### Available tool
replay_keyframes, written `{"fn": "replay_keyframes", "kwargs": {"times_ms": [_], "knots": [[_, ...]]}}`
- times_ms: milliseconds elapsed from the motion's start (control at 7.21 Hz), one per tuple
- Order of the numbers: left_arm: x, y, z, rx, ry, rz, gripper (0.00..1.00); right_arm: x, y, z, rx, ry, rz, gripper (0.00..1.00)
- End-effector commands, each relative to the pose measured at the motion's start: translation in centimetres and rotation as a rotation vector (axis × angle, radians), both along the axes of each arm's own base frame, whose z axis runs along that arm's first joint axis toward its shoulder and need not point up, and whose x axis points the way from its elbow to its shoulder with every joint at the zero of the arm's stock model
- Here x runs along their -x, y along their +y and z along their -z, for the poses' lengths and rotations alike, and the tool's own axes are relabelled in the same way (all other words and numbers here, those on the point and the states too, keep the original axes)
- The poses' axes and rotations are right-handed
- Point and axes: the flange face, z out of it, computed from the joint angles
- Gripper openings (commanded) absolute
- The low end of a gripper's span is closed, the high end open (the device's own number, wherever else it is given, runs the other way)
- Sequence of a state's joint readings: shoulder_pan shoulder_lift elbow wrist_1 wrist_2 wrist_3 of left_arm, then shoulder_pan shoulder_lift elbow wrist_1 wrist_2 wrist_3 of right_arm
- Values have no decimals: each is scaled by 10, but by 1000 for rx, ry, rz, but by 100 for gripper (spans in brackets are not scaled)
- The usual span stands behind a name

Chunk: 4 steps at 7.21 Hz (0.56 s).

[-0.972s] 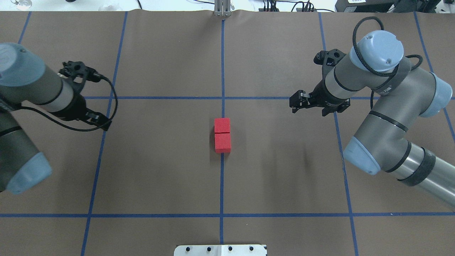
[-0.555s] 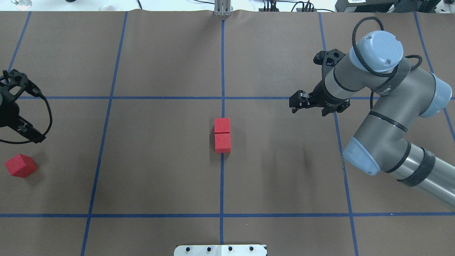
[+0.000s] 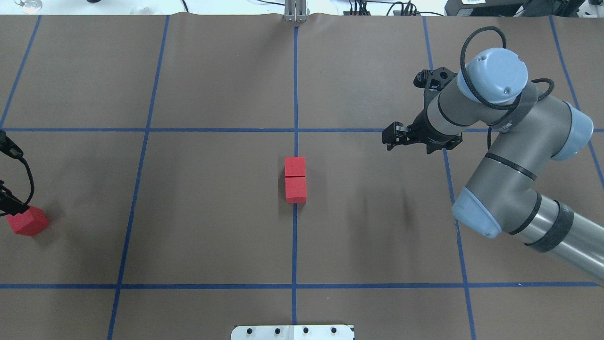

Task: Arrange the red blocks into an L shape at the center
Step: 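Lower the left gripper onto the last red cube and grasp it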

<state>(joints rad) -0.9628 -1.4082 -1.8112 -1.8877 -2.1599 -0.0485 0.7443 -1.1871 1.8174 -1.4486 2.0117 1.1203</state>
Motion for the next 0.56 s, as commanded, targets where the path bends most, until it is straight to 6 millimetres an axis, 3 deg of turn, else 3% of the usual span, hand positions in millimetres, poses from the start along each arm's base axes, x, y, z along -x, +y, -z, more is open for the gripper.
{"fn": "replay_keyframes", "kwargs": {"times_ms": [0,139,416], "knots": [[-9,4,7,109,92,33,100,6,4,0,-17,15,-9,100],[-10,5,14,115,116,23,100,7,4,-2,-16,18,-10,100],[-10,4,7,83,64,42,100,6,4,0,-16,15,-10,100]]}}
